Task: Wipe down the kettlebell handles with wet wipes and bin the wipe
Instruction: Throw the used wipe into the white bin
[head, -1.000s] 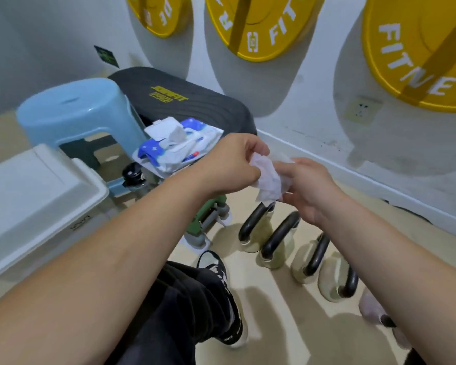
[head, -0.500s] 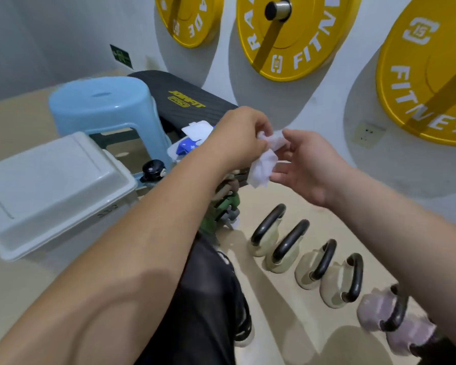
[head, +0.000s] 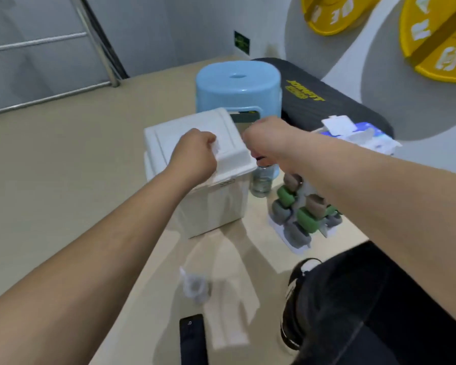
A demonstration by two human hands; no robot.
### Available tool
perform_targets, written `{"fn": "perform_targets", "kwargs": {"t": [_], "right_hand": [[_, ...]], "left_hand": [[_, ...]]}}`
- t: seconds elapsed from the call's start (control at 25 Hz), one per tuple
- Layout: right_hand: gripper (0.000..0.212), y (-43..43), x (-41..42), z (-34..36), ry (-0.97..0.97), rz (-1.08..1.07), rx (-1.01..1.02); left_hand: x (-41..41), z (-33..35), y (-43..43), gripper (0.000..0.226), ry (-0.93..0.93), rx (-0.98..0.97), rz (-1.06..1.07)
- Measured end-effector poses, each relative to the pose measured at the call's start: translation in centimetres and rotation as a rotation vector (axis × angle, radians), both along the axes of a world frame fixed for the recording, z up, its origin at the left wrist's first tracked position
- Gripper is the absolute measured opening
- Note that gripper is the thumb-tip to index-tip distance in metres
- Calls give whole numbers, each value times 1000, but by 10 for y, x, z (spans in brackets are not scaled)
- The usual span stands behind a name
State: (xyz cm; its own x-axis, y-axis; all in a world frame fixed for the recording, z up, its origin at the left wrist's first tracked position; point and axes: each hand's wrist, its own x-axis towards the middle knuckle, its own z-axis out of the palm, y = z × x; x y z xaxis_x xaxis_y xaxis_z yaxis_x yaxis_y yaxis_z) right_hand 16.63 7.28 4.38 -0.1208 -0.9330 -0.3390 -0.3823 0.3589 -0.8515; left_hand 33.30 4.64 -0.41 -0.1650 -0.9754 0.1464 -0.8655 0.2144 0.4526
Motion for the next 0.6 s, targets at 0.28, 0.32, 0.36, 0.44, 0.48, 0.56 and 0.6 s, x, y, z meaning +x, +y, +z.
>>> {"fn": "perform_targets", "kwargs": {"t": [0.28, 0.32, 0.36, 0.44, 0.48, 0.56, 0.6], "right_hand": [[39, -12, 41, -69, 91, 104, -193], [39, -7, 36, -83, 135, 156, -199], [39, -7, 31, -92, 182, 202, -207], [39, -17, 22, -95, 181, 190, -227], [39, -22, 21, -94, 152, 174, -231], [41, -31, 22, -91, 137, 172, -217], [43, -34, 25, -90, 147, 186, -204]], "left_hand": [[57, -51, -45, 37, -167, 68, -44], [58, -56, -52, 31, -148, 47, -37], [57, -60, -60, 26, -127, 23, -26], [55, -65, -76, 21, -96, 14, -25], [54, -67, -82, 21, -100, 27, -19], [53, -73, -90, 18, -139, 72, 4], [52, -75, -93, 17, -160, 107, 11]]}}
